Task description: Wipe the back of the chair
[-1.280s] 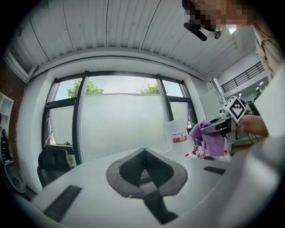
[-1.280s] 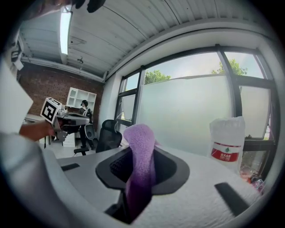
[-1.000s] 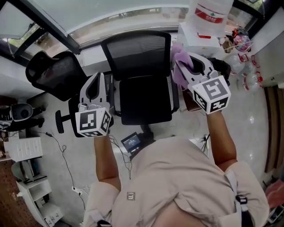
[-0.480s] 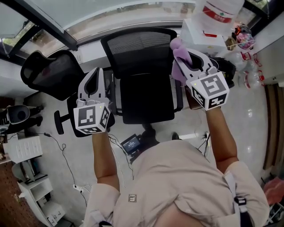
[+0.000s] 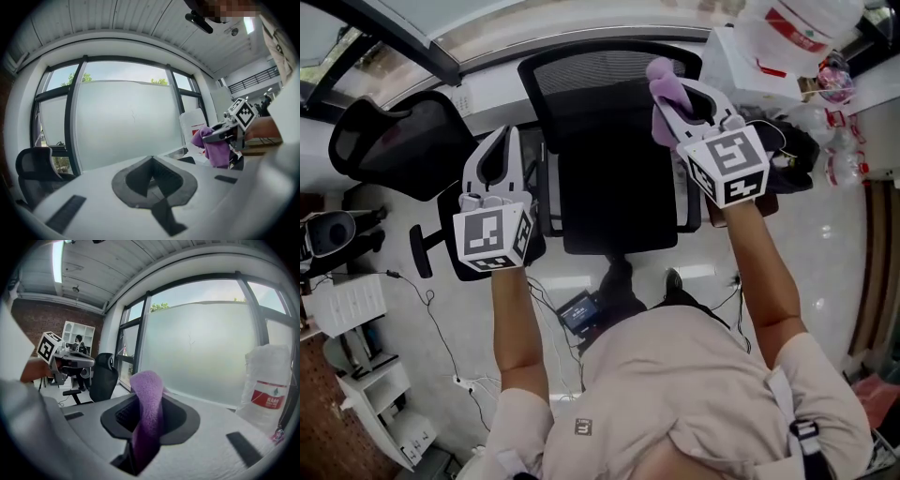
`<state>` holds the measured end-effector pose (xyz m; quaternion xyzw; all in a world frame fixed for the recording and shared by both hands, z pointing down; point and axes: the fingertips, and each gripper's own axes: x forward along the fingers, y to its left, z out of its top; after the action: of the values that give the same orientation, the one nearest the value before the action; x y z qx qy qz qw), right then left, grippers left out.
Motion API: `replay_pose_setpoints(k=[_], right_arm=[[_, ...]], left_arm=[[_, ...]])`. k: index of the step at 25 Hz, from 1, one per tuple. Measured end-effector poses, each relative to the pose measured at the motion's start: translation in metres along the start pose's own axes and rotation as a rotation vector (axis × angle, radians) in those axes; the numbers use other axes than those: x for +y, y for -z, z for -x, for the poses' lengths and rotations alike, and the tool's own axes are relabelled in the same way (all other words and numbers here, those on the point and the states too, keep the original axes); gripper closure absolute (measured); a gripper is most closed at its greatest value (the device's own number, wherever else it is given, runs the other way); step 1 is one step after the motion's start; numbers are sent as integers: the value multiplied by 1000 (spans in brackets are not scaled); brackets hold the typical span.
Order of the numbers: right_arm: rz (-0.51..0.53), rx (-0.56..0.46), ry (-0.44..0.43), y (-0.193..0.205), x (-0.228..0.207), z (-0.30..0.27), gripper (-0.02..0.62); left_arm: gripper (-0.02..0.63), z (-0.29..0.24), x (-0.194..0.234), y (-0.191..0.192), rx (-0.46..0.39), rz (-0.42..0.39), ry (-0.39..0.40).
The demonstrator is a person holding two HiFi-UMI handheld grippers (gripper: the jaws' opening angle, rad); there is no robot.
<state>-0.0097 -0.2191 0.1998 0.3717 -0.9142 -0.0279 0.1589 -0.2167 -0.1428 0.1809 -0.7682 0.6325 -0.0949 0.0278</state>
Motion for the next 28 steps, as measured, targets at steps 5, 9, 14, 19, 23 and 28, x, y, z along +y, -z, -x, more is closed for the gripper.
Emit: replay_pose_setpoints(k=[5,9,14,19,23,28], right_arm=[[6,31,-19,24,10,-63,500],[16,49,-32,38,20,-114,499],[43,58,-50,57,37,-174,497],[73,60,-64,75,53,-221,497],[91,83,-76,94,62,-247,497],[126,104,-84,115,74,-283,499]], left_arm=[[598,-29,22,43,40,11,1],[598,-53,41,75,68,31,4],[598,-78,61,116,101,53,10],[598,-95,77,147,113,70,4],[598,-104,82,168,126,76,2],[598,-111,88,193,143,89,-5]])
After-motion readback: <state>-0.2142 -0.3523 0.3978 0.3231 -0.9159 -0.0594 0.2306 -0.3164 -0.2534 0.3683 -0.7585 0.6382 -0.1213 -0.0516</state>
